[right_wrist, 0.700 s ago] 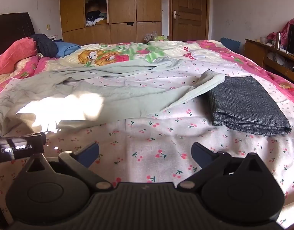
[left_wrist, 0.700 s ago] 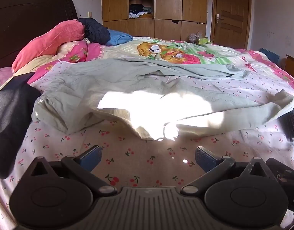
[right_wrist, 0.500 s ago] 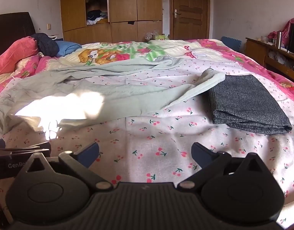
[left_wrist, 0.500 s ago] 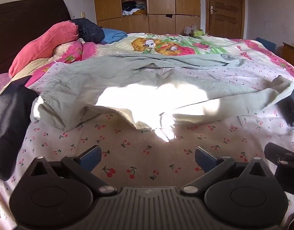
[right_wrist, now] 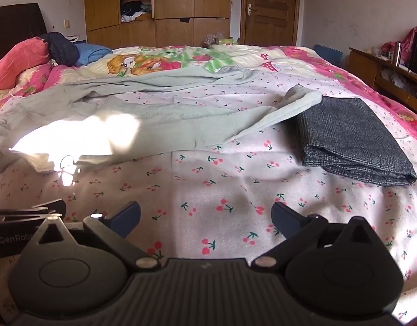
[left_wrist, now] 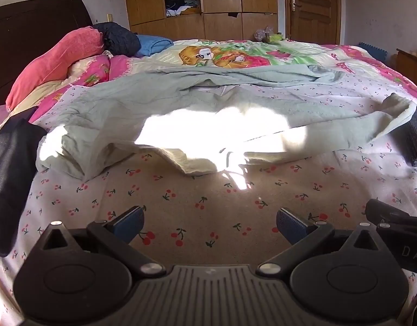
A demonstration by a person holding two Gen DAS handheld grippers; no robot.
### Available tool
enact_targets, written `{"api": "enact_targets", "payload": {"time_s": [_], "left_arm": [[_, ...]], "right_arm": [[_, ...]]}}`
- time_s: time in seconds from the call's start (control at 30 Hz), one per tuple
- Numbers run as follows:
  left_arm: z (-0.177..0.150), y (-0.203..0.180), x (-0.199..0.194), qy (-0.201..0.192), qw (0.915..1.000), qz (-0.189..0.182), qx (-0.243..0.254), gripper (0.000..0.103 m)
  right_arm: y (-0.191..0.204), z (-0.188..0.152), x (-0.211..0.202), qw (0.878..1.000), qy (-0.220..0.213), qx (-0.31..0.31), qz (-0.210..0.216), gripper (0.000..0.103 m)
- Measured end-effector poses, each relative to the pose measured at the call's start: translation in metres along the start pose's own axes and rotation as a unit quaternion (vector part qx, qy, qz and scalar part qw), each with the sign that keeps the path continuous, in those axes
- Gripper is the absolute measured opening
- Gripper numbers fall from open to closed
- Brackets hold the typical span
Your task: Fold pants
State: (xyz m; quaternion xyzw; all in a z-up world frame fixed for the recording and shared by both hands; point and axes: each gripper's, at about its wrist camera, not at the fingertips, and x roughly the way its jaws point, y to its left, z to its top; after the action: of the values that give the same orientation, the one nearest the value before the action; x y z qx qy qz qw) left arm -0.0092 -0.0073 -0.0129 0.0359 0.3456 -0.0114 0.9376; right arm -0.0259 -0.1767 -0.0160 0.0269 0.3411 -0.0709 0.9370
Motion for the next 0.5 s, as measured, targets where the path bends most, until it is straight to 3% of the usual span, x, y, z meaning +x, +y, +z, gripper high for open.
{"api": "enact_targets", "payload": {"time_s": [0.5], "left_arm": [[-0.0002, -0.0052, 0.0017, 0.005, 0.9999, 0.012, -0.004, 0.103]], "right_arm": [[0.0019, -0.0021, 0.0045, 1.000, 0.008, -0.006, -0.002, 0.102]]}}
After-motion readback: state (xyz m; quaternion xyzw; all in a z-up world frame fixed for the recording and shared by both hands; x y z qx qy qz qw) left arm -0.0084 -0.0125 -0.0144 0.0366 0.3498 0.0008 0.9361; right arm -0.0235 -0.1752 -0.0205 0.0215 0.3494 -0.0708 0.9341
